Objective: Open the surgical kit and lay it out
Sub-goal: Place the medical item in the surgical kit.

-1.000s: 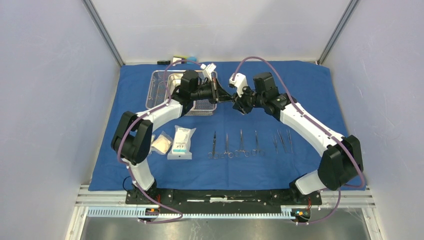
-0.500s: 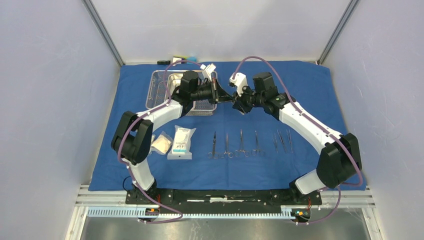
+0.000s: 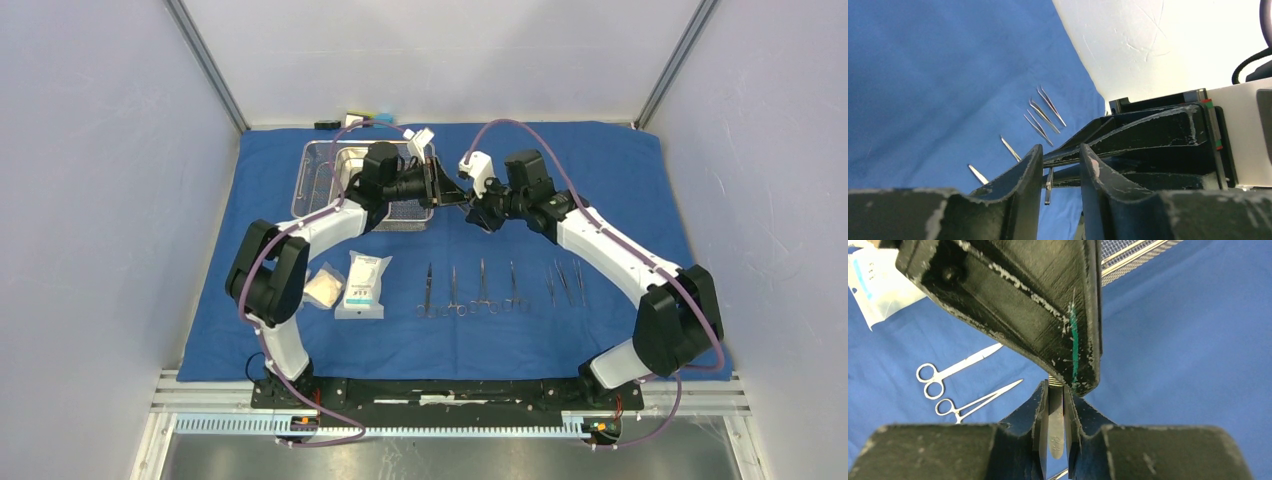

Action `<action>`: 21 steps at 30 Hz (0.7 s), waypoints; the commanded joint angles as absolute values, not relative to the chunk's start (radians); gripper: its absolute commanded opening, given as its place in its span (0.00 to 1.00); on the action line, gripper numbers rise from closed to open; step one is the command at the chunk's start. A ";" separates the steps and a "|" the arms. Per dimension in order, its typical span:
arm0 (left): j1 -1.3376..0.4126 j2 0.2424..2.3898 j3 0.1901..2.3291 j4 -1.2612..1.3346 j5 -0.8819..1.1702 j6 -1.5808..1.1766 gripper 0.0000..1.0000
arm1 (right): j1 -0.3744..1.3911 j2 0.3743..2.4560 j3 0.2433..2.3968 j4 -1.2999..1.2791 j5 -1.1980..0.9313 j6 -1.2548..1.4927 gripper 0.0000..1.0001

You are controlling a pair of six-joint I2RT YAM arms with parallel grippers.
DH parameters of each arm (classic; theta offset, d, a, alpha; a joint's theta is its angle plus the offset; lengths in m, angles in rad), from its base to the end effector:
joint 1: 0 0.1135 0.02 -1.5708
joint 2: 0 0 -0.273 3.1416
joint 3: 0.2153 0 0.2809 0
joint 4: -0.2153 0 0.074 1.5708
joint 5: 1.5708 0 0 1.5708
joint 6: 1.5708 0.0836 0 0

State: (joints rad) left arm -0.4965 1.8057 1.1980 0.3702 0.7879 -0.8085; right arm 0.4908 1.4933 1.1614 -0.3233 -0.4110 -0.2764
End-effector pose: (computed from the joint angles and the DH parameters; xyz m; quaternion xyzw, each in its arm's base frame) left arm 0.3871 -0.2771 0.2403 0.1217 0.7538 -0.5864 0.2705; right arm 0.3347 0.2167 0.2612 -0.4123 0.7806 0.2283 0.4106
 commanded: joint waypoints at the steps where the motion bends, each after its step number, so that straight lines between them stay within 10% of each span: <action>1: -0.499 1.812 1.254 0.391 0.813 -0.766 0.43 | 0.495 1.463 1.141 -0.300 -0.419 -0.275 0.00; 21: -0.433 1.663 1.293 0.043 0.545 -0.364 0.71 | 0.228 1.300 0.940 -0.419 -0.287 -0.296 0.00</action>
State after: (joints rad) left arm -0.4381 1.7588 1.2350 0.1722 0.6762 -0.5735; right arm 0.3286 1.3735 1.0172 -0.3534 -0.3470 -0.2840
